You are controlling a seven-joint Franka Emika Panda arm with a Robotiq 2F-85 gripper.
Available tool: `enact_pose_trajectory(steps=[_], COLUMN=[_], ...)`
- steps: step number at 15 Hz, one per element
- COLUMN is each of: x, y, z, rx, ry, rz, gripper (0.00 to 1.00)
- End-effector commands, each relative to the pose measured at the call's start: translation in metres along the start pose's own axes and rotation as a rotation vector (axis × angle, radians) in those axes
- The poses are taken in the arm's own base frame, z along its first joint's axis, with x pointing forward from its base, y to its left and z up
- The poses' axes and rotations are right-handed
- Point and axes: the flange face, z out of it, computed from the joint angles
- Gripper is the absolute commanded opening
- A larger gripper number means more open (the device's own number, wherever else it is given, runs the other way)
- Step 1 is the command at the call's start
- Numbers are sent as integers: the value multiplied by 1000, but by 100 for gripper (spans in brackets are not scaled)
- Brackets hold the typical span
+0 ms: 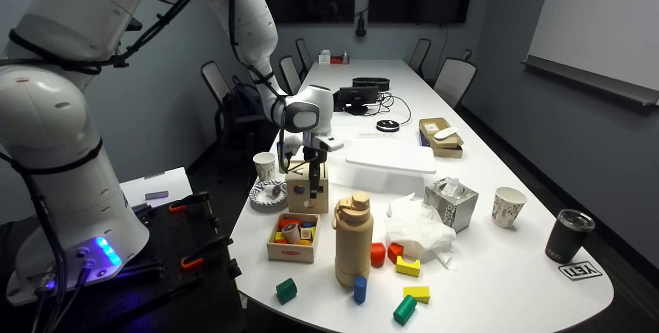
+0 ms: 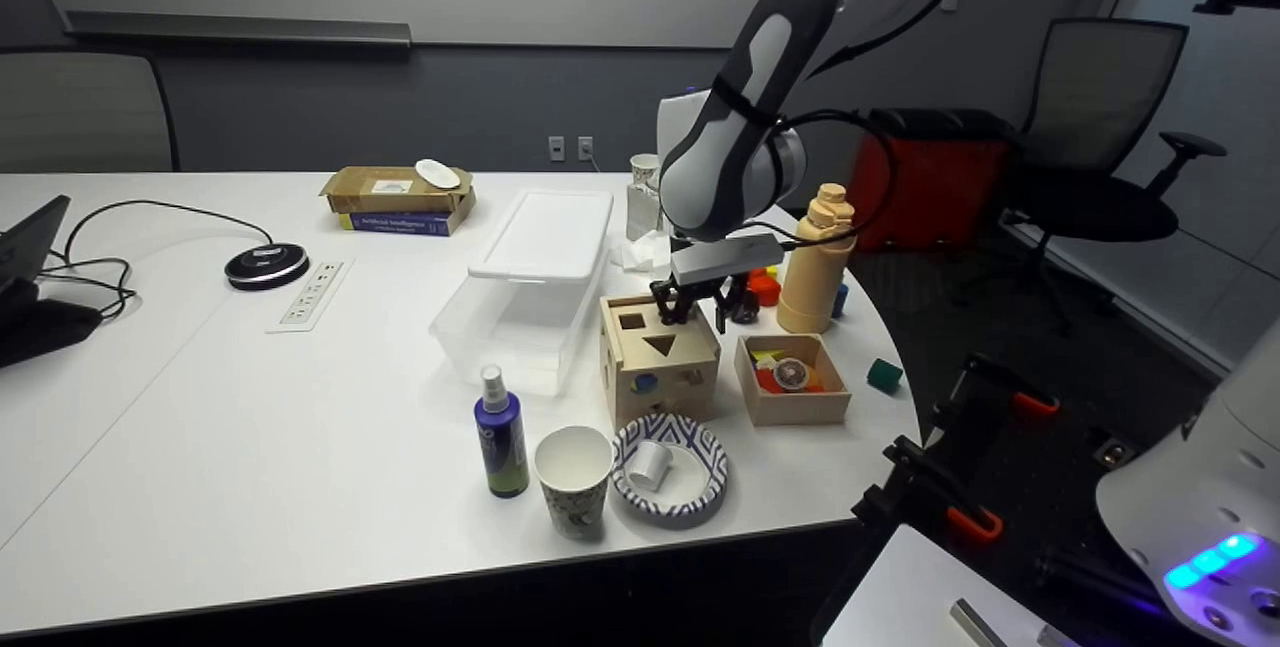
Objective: Close the box and move it to the left
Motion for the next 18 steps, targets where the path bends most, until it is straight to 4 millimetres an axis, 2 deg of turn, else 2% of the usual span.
enact_pose_trajectory(steps=[1, 2, 3, 18], x=[-11, -13, -14, -21], y=[-1, -1, -2, -12], z=[-2, -3, -5, -43], rx=[-21, -18, -14, 32], ry=[-18, -19, -16, 38], rz=[-40, -41, -44, -63], gripper=[92, 98, 100, 100])
